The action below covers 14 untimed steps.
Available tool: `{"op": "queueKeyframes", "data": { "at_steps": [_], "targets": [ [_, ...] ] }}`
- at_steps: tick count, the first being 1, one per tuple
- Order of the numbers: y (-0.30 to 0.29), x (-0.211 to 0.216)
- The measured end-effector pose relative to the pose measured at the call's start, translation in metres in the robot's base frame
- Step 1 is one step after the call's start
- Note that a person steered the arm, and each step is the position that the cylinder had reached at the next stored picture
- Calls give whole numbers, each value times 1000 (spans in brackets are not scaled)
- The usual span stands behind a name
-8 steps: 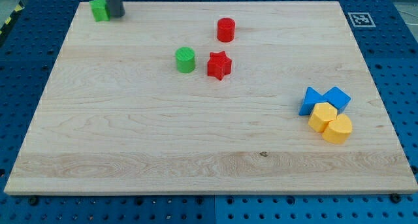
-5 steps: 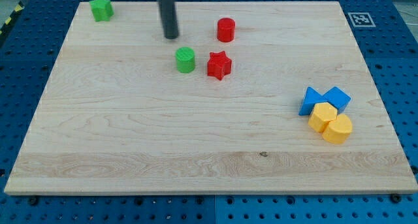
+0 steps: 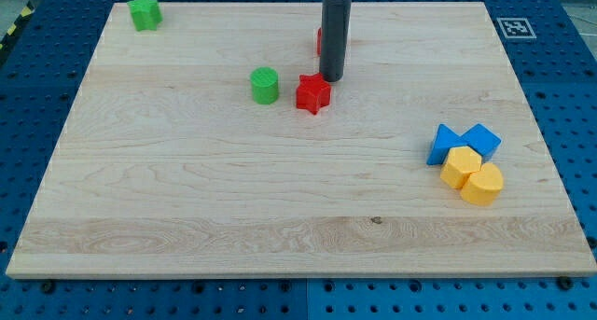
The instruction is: Move the red circle to the right of the green star
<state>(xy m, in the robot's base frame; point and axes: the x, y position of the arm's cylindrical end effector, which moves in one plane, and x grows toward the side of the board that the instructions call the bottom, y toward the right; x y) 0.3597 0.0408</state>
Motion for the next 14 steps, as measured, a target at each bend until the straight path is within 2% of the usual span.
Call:
{"op": "queueKeyframes", "data": {
  "at_steps": [2,3,4,5,6,7,12,13,14],
  "targets": [
    [30,34],
    [74,22],
    [98,-11],
    [90,-40],
    [65,-62],
    [24,-67],
    [-201,-62],
    [-218,-70],
    [-198,-70]
  ]
}}
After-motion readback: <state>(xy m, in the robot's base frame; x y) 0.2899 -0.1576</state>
